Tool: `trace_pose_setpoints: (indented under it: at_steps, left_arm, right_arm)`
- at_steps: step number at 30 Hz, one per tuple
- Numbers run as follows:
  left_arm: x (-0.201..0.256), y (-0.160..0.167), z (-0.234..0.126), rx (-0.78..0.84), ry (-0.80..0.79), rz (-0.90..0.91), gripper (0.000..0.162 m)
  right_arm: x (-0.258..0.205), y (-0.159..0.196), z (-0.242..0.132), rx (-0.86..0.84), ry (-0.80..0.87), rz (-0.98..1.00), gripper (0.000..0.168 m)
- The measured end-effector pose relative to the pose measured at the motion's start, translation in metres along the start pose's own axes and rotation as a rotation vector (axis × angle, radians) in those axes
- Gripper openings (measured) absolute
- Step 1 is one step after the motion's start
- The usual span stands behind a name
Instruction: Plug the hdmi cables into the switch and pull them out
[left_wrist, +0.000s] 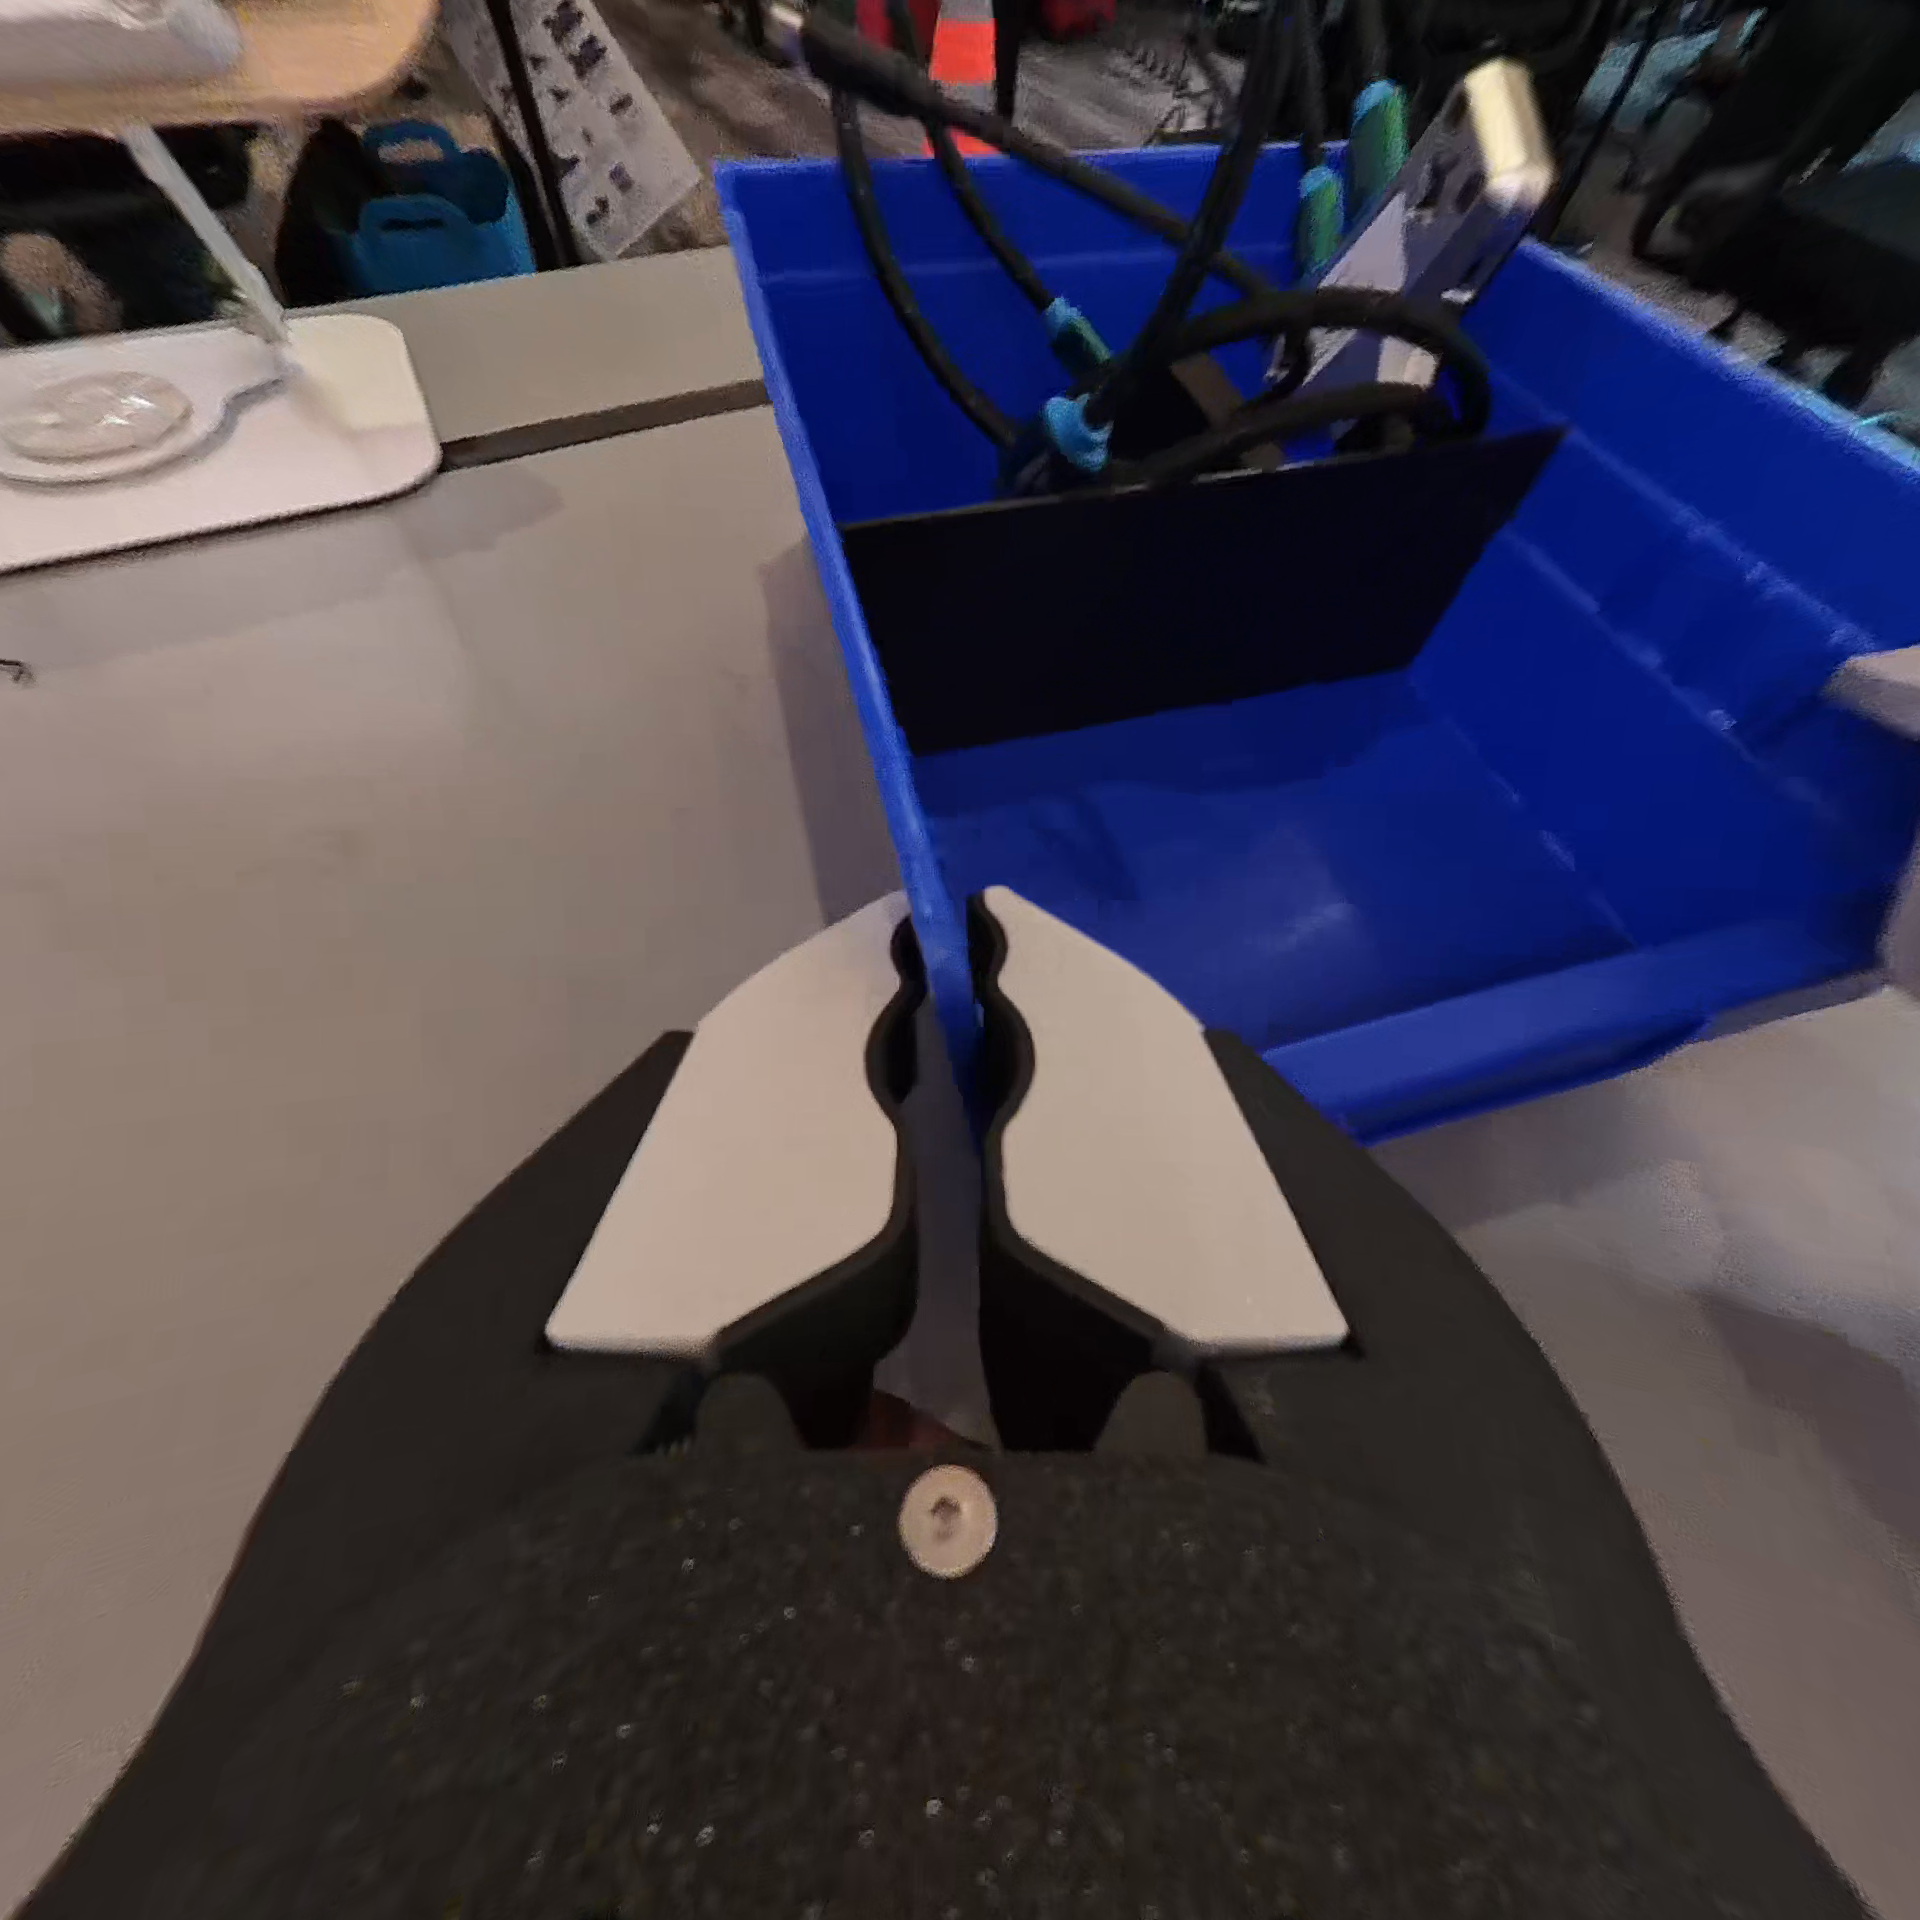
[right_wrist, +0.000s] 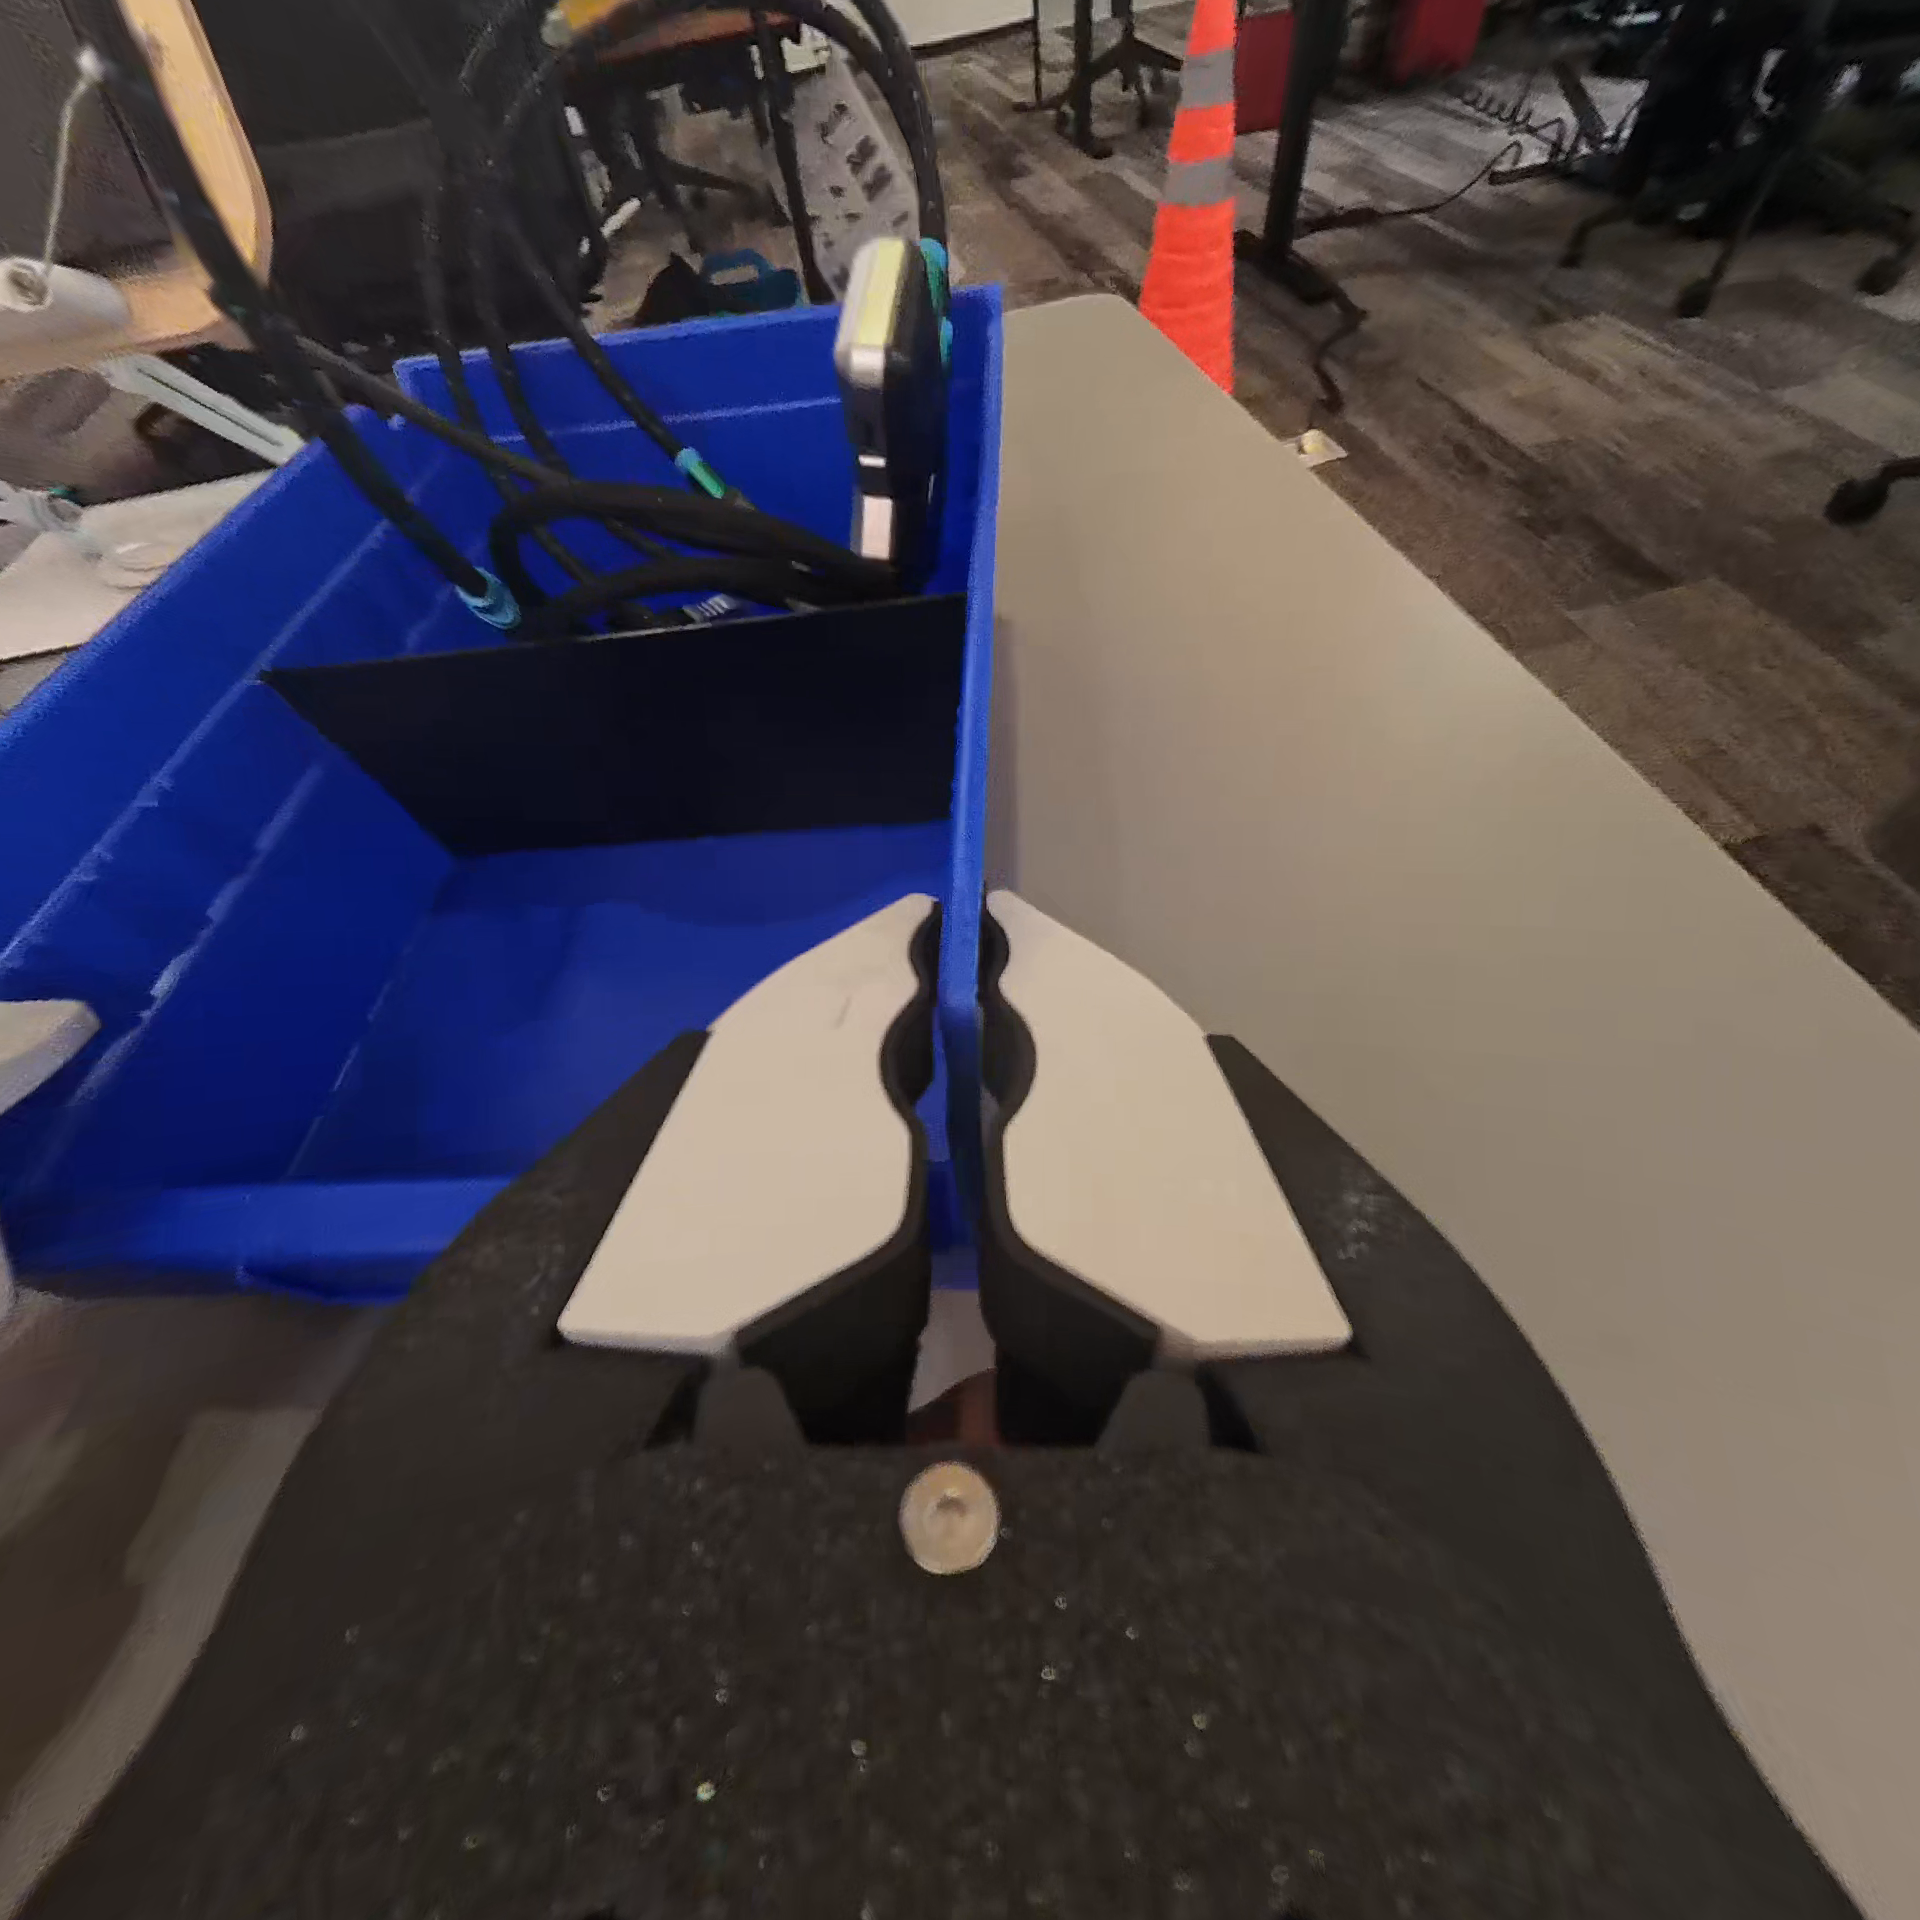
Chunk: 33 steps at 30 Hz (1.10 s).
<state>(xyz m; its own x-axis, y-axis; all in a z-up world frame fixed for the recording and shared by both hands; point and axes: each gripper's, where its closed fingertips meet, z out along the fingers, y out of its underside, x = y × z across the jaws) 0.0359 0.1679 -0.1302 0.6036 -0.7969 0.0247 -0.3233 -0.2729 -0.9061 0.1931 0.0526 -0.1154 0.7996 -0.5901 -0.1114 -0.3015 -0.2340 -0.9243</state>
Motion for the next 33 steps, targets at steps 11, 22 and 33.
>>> trace_pose_setpoints:
  at_steps: [11, 22, 33]
  left_arm:
    - [-0.123, 0.000, -0.086, 0.061, -0.197, -0.023, 0.004]
    - [-0.254, 0.054, -0.150, -0.010, -0.300, -0.088, 0.004]
    - [-0.251, 0.041, -0.177, 0.060, -0.342, -0.100, 0.026]
  right_arm:
    - [-0.137, -0.016, -0.022, 0.090, -0.115, -0.099, 0.002]
    - [-0.295, 0.030, -0.017, 0.004, -0.273, -0.152, 0.002]
    - [-0.296, 0.043, -0.026, 0.016, -0.482, -0.253, 0.012]
